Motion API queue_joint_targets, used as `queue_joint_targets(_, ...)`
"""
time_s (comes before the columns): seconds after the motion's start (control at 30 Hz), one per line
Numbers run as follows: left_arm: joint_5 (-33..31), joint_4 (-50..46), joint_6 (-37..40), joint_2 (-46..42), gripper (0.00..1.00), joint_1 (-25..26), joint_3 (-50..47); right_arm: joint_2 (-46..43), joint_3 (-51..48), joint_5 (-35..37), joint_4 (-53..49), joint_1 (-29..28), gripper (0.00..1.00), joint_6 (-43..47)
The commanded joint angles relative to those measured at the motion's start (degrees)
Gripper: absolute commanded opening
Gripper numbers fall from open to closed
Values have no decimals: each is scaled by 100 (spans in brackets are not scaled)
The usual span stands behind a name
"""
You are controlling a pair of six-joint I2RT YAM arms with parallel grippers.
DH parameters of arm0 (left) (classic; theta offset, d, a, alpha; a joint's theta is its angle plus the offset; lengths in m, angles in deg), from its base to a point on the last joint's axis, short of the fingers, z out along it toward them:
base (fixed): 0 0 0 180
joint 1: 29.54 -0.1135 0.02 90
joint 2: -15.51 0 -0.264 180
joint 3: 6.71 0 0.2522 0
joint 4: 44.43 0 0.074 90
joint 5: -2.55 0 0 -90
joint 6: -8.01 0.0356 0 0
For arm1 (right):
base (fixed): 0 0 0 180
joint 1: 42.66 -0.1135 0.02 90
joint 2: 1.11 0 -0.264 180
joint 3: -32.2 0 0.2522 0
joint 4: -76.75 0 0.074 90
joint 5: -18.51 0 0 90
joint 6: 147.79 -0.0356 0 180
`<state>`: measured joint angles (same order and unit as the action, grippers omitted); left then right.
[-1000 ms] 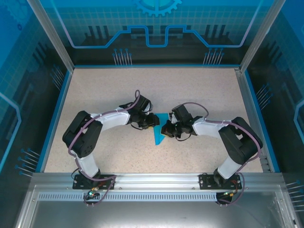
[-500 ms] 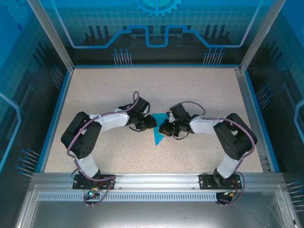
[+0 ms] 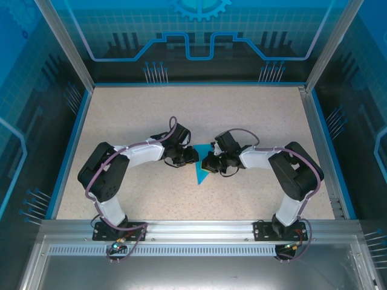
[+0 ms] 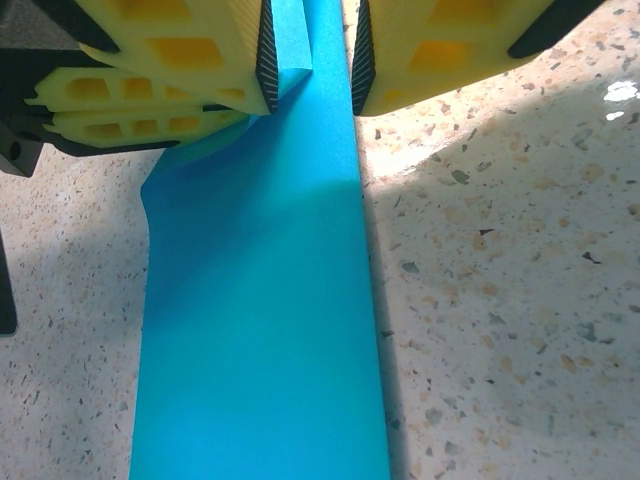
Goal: Fold a paper plane with a square sheet of paper (pick it up from the middle)
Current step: Third fold the triangle at the center of the table.
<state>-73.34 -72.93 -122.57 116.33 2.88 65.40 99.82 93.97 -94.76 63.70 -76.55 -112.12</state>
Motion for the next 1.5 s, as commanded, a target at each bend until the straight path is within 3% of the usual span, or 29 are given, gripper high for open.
queue_joint_targets(0.0,-121,-125,-30,4,29,33,1,112,158,-149,1,-101,6,171)
queue_joint_targets(1.3,-250,-169,-38,42,28,23,-7,287,195,-82,237,-107,6,146)
queue_joint_targets(1.47,-274,-64,-49,87,23,-34,159,307,183,-77,235,-104,6,164)
